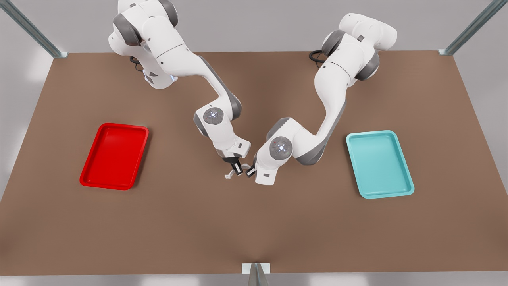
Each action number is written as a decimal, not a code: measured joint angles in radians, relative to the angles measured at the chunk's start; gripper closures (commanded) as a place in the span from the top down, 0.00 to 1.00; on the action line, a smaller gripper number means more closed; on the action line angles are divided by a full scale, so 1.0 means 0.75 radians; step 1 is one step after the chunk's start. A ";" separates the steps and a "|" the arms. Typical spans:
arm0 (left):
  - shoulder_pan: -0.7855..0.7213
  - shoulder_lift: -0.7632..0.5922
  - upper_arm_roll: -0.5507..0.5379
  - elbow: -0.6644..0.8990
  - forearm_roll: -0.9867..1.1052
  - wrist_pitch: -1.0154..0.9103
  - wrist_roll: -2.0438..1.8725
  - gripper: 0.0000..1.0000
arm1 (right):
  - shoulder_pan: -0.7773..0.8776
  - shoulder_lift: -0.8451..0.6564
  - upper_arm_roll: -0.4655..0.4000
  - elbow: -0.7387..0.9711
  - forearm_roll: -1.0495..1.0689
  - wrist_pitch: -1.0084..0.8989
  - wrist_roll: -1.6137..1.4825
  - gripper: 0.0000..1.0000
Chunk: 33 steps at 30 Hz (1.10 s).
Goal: Take the drainage pipe clamp from the left arm, pass it to the right arm, and place it in the plate on the right side
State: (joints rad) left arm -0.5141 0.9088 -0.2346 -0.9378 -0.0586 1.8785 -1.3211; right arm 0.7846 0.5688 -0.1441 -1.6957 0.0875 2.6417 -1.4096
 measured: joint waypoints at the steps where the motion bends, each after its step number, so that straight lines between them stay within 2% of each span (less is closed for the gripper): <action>1: -0.001 0.001 0.000 0.000 0.000 0.003 -0.001 1.00 | 0.000 0.000 0.000 0.000 0.000 0.000 -0.006 0.21; 7: 0.033 -0.035 -0.007 0.002 0.002 -0.021 -0.011 1.00 | -0.017 0.015 0.000 0.000 -0.003 0.001 -0.036 0.21; 10: 0.133 -0.104 -0.019 0.002 -0.001 -0.078 -0.012 1.00 | -0.073 0.018 -0.001 -0.013 -0.002 -0.001 -0.049 0.21; 13: 0.320 -0.188 -0.013 0.002 0.006 -0.208 0.039 1.00 | -0.247 -0.046 -0.001 -0.046 -0.002 -0.065 -0.068 0.21; 19: 0.578 -0.380 -0.007 -0.003 0.147 -0.615 0.321 1.00 | -0.736 -0.185 -0.017 -0.060 -0.009 -0.402 -0.135 0.21; 21: 0.638 -0.675 0.031 -0.392 0.176 -0.642 0.453 1.00 | -0.881 -0.175 -0.027 -0.062 -0.027 -0.510 -0.163 0.21; 23: 0.659 -0.788 0.060 -0.532 0.189 -0.662 0.573 1.00 | -0.982 -0.172 -0.035 -0.066 -0.060 -0.596 -0.194 0.21; 25: 0.663 -0.797 0.067 -0.548 0.174 -0.679 0.680 1.00 | -1.056 -0.172 -0.038 -0.096 -0.081 -0.667 -0.226 0.21; 28: 0.664 -0.785 0.065 -0.440 0.138 -0.728 0.828 1.00 | -1.132 -0.169 -0.039 -0.165 -0.099 -0.733 -0.274 0.21; 33: 0.697 -0.762 0.064 -0.418 0.113 -0.770 1.034 1.00 | -1.245 -0.175 -0.039 -0.338 -0.104 -0.753 -0.347 0.21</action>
State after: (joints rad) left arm 0.0086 0.3377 -0.1863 -1.2512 0.0260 1.3008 -0.5460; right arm -0.1493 0.4373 -0.1731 -1.9490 0.0096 2.0771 -1.6700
